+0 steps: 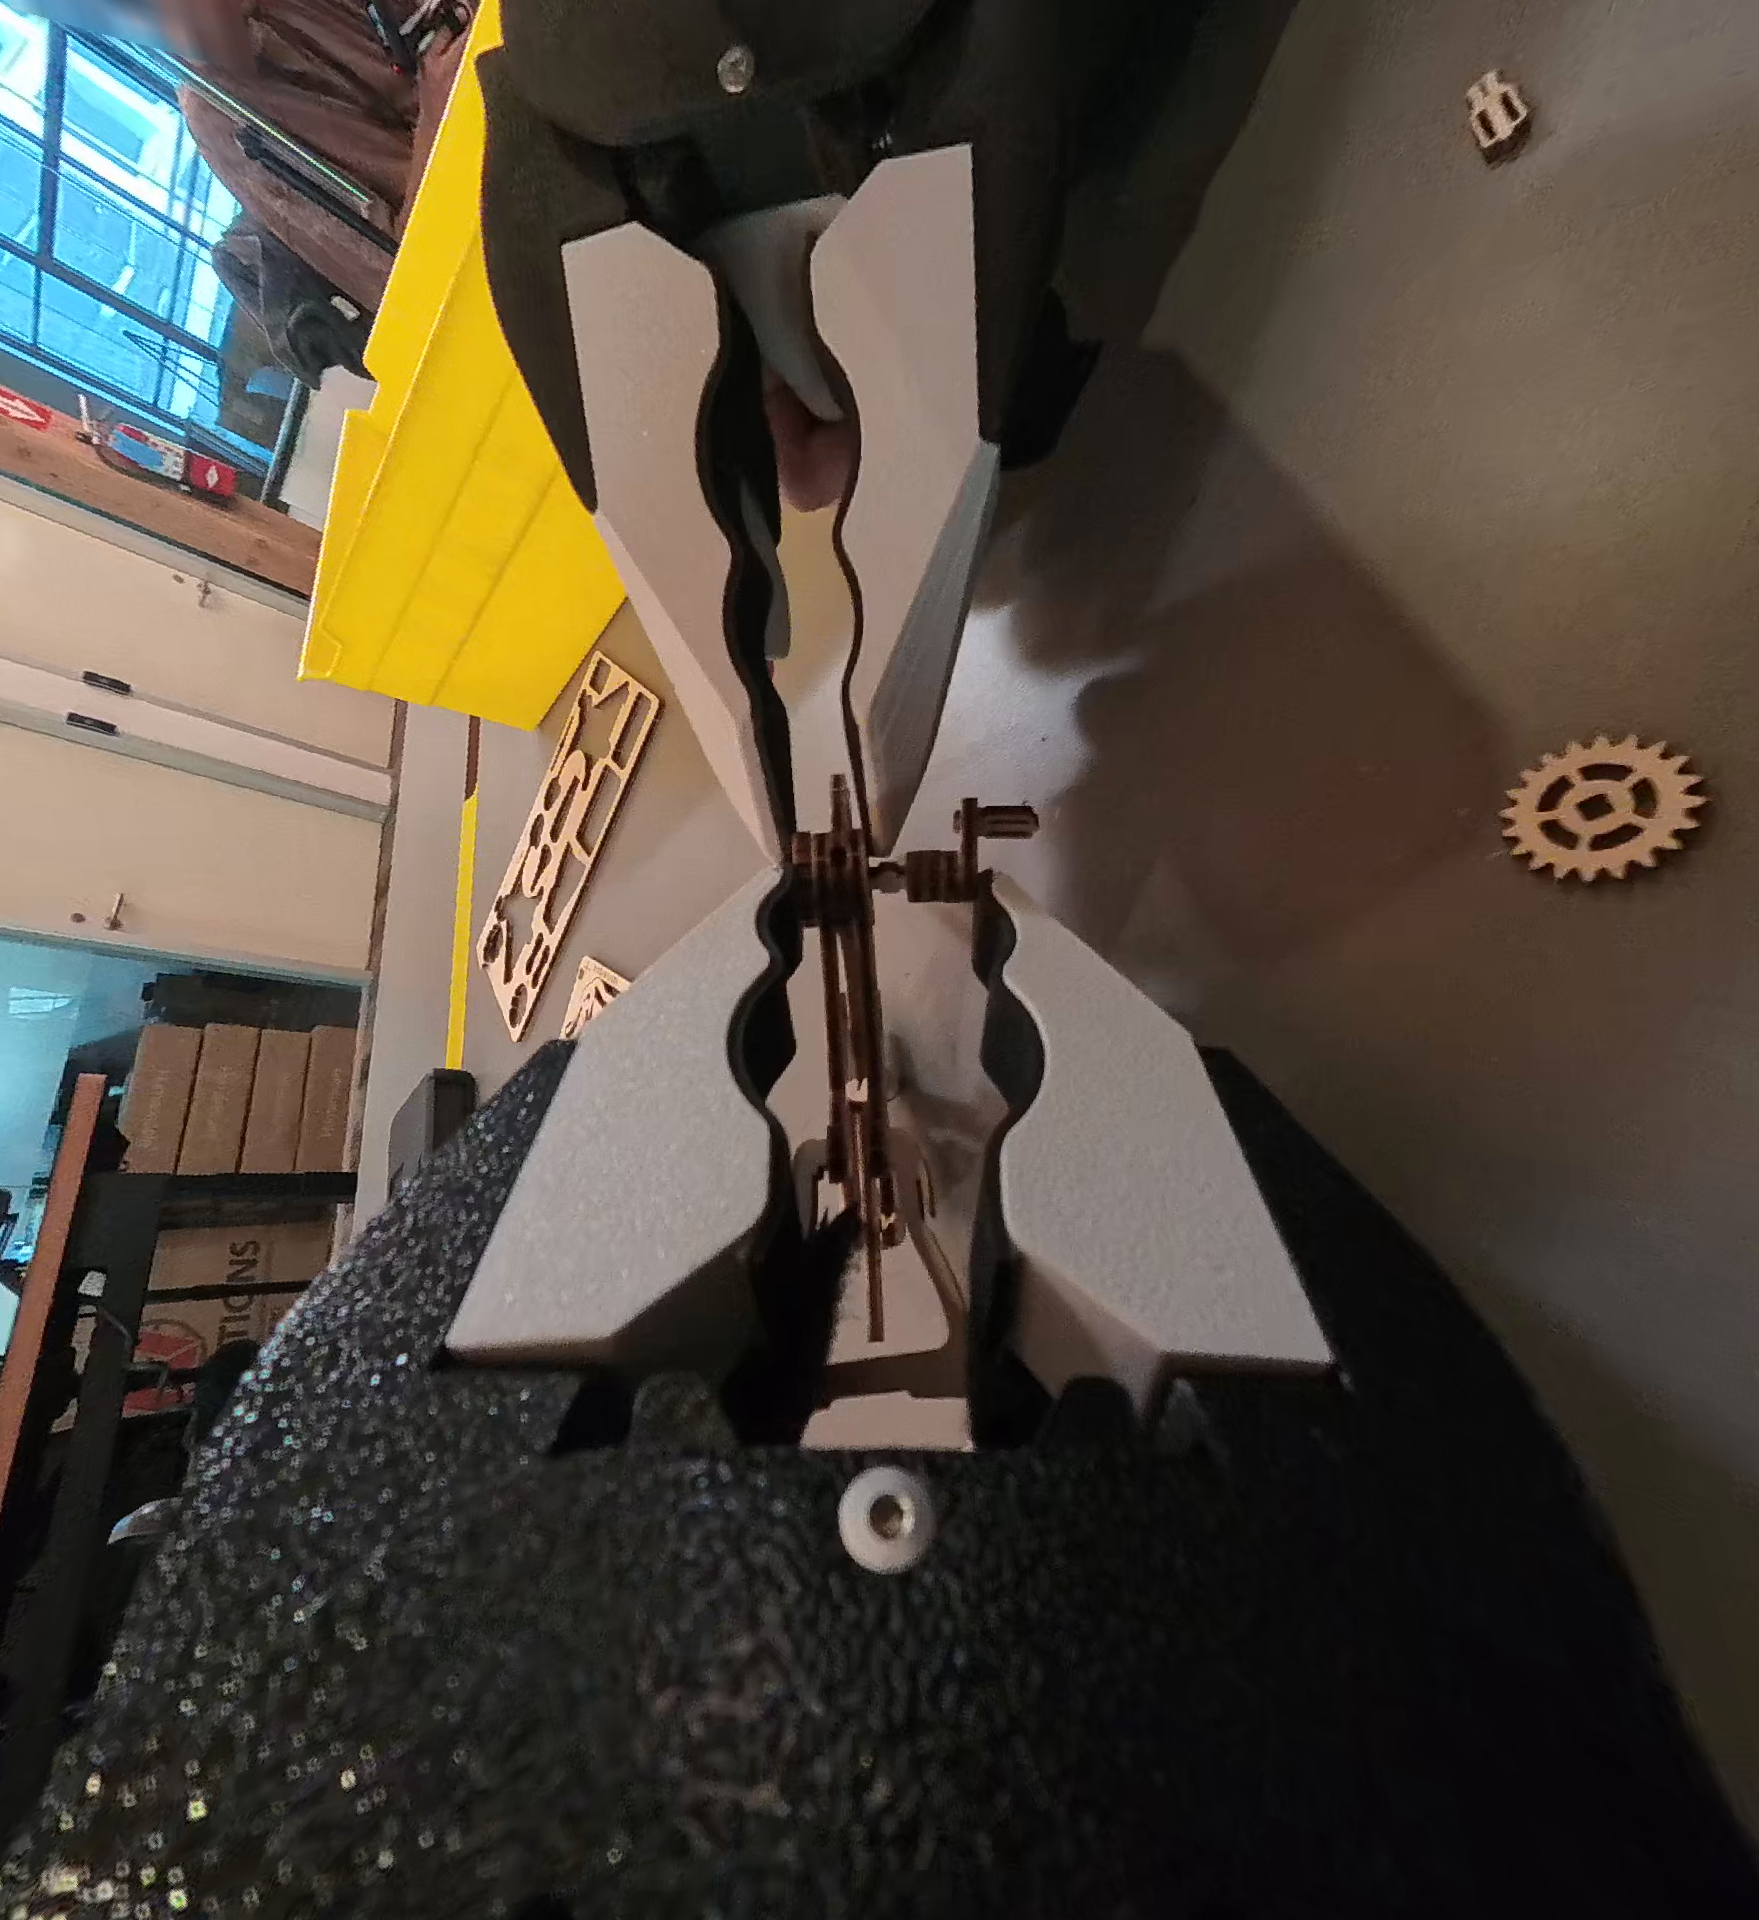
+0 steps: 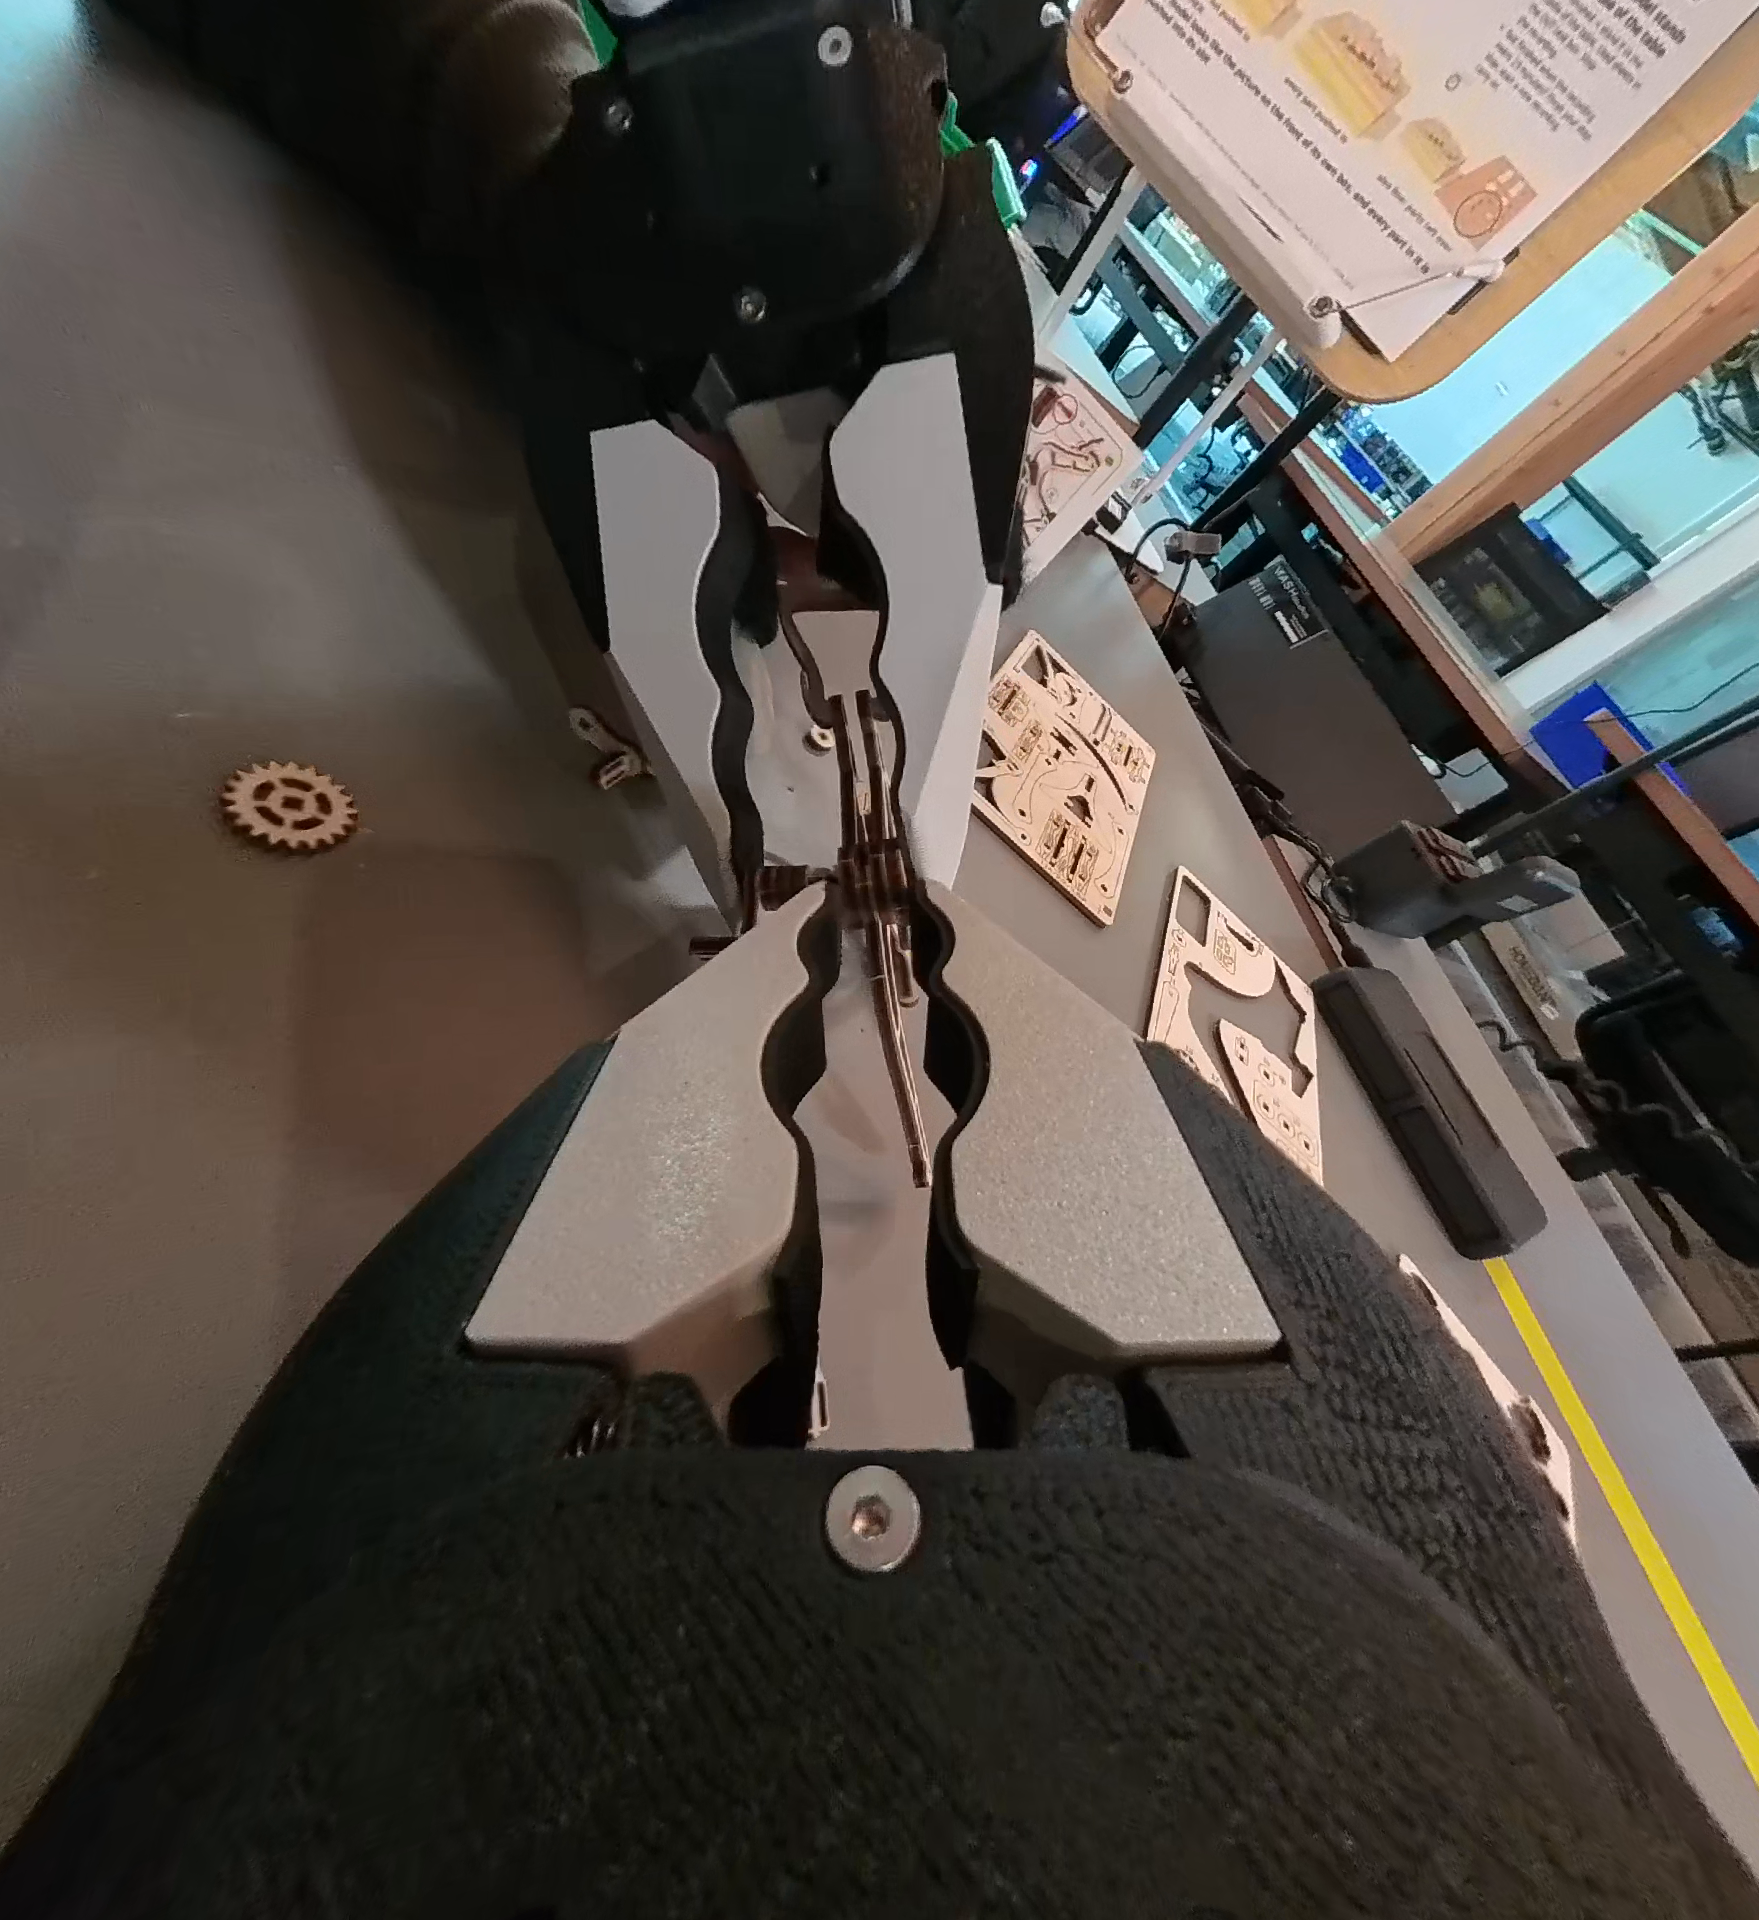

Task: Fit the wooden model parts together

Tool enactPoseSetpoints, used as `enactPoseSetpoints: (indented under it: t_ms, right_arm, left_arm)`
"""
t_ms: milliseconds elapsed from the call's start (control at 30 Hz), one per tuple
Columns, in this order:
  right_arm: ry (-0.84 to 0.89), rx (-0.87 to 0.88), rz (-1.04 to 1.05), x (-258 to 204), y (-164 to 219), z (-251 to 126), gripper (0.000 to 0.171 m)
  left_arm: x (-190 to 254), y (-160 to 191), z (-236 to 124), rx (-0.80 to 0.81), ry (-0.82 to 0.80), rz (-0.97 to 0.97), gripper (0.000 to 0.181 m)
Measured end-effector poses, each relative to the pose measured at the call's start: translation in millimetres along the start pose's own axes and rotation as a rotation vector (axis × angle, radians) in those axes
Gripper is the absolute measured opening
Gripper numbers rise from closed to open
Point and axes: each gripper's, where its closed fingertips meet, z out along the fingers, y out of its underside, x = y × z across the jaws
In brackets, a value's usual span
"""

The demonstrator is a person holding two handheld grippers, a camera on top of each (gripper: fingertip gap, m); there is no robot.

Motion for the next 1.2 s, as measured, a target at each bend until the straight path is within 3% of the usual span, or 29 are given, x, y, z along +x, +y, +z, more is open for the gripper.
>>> enactPoseSetpoints:
  t_ms: [500,867,967,1067,1200]
  right_arm:
    - [0.041,-0.021,-0.199,-2.5,-2.5,-7.1,0.009]
    - [0.085,-0.073,-0.317,-6.0,2.3,-5.7,0.009]
    - [0.093,-0.052,-0.268,-3.9,0.9,-5.5,0.009]
    - [0.101,-0.037,-0.288,-5.0,-0.7,-6.0,0.009]
    - [0.128,-0.012,-0.359,-6.9,-6.5,-8.4,0.009]
  left_arm:
    - [-1.5,-7.0,-2.8,0.033,-0.081,0.042,0.028]
    - [3.1,-3.2,-0.8,0.015,-0.052,0.033,0.029]
    - [0.6,-2.9,-1.6,0.036,-0.053,-0.027,0.029]
    - [-5.5,-1.2,-4.6,0.054,-0.095,-0.058,0.044]
    - [-4.5,-7.7,-10.6,0.094,-0.135,0.024,0.038]
